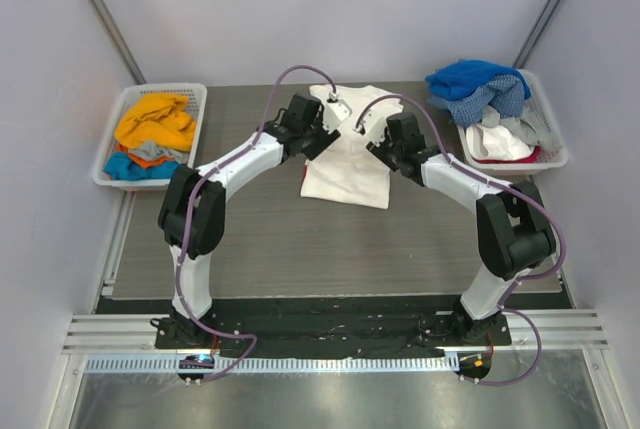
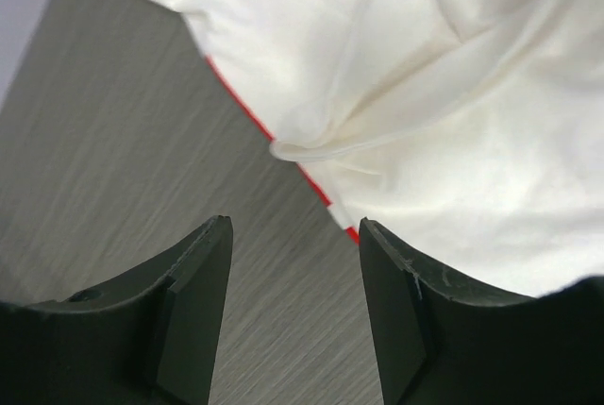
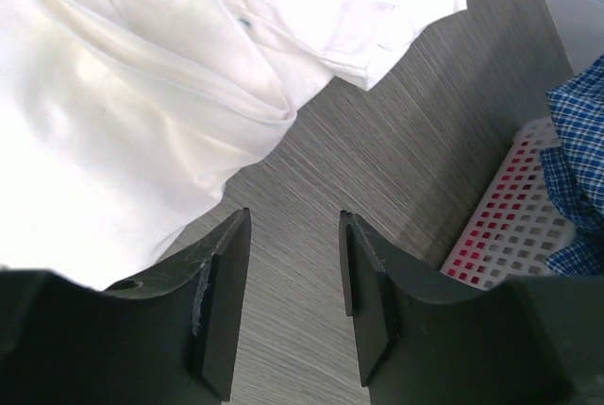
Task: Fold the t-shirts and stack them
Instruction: Fold the folded rectangular tshirt in 1/3 of the way
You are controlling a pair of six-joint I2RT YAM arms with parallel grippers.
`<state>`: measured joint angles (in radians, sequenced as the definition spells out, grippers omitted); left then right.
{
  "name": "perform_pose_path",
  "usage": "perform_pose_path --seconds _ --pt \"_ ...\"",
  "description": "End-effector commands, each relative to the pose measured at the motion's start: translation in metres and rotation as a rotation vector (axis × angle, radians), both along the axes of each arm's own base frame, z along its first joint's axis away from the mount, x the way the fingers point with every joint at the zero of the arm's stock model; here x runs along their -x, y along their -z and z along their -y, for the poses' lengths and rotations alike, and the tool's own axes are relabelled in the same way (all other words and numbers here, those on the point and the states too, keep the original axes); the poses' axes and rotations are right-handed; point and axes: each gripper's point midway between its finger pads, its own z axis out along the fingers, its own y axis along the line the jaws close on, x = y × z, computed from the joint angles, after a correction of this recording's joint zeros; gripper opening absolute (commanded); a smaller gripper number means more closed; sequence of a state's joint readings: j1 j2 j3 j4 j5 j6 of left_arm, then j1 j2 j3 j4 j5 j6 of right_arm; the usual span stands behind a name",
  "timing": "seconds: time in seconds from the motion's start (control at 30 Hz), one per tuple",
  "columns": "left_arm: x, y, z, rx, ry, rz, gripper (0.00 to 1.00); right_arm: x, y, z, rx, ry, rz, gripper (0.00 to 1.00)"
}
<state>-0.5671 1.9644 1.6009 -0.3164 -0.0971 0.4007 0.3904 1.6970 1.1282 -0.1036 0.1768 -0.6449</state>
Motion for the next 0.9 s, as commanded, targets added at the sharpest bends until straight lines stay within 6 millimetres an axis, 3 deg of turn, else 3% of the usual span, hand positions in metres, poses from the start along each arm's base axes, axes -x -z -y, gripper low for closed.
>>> perform_pose_path --seconds 0.0,0.03,0.33,0.87 --pt "0.011 0.026 0.027 0.028 0.145 -0.109 0.61 -0.001 0.0 -0.015 -0.056 -0.046 -0.005 0.47" --pt "0.012 0.036 0.03 0.025 0.157 -0.13 0.6 -0.001 0.001 -0.017 -0.056 -0.054 -0.009 0.47" --pt "-0.005 0.06 0.042 0.011 0.19 -0.149 0.59 -0.011 0.021 -0.023 -0.043 -0.071 -0.042 0.4" --pt "-0.051 0.047 0.035 0.096 0.03 -0.062 0.58 -0.003 0.037 -0.015 -0.012 -0.06 -0.066 0.38"
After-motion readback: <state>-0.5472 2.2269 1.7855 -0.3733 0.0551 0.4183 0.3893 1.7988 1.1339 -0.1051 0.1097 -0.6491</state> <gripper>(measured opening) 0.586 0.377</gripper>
